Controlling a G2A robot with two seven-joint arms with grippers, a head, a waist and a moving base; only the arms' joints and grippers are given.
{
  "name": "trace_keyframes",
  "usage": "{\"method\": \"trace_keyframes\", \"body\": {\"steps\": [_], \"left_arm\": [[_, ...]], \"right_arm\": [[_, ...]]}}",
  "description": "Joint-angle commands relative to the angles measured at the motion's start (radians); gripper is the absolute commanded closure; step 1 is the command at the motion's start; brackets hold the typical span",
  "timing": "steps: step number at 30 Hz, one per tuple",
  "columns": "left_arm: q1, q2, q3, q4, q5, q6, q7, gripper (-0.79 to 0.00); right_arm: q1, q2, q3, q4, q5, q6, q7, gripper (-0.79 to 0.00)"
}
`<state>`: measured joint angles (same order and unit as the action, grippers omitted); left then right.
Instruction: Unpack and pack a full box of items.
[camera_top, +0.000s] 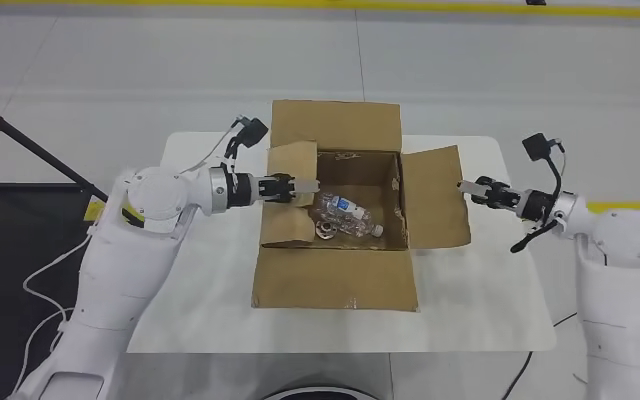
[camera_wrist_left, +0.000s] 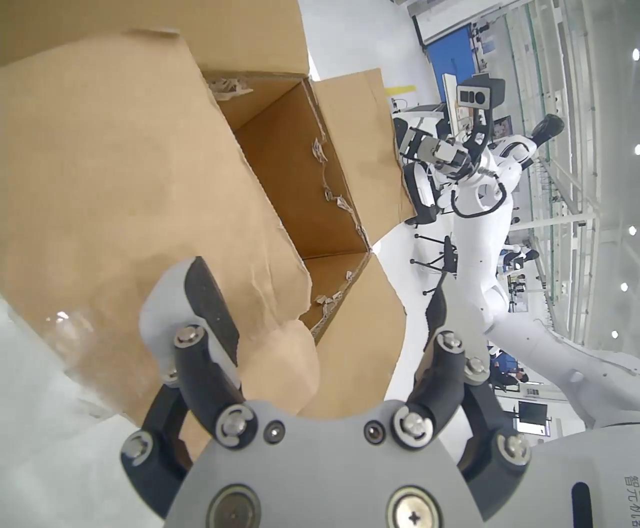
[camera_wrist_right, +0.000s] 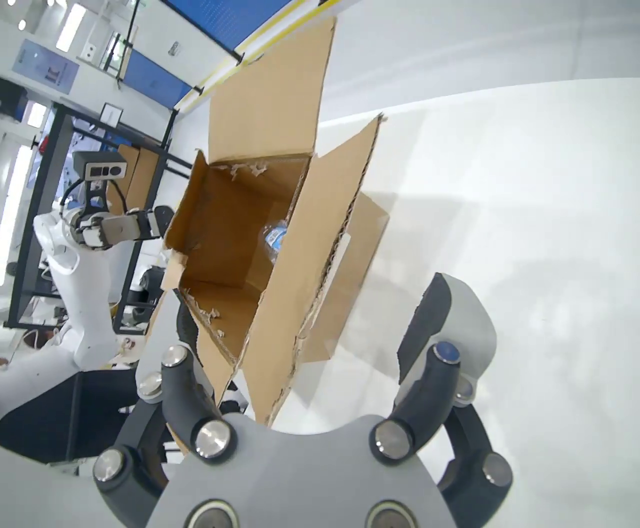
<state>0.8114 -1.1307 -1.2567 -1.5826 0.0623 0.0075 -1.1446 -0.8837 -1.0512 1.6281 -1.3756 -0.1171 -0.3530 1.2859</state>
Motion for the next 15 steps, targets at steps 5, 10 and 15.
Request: {"method": "trace_keyframes", "body": {"steps": [5, 10, 15], "left_arm": [[-0.028, -0.001, 0.063, 0.010, 0.088, 0.029, 0.011, -0.785], [-0.034, -0.001, 0.086, 0.006, 0.116, 0.047, 0.030, -0.785], [-0.038, -0.001, 0.098, 0.014, 0.112, 0.051, 0.037, -0.785]], "right_arm": [[0.038, 0.008, -0.093, 0.012, 0.107, -0.101, 0.081, -0.785], [0.032, 0.029, -0.147, -0.054, 0.190, -0.120, 0.061, -0.785], [0.021, 0.051, -0.195, -0.144, 0.295, -0.136, 0.045, -0.785]]}}
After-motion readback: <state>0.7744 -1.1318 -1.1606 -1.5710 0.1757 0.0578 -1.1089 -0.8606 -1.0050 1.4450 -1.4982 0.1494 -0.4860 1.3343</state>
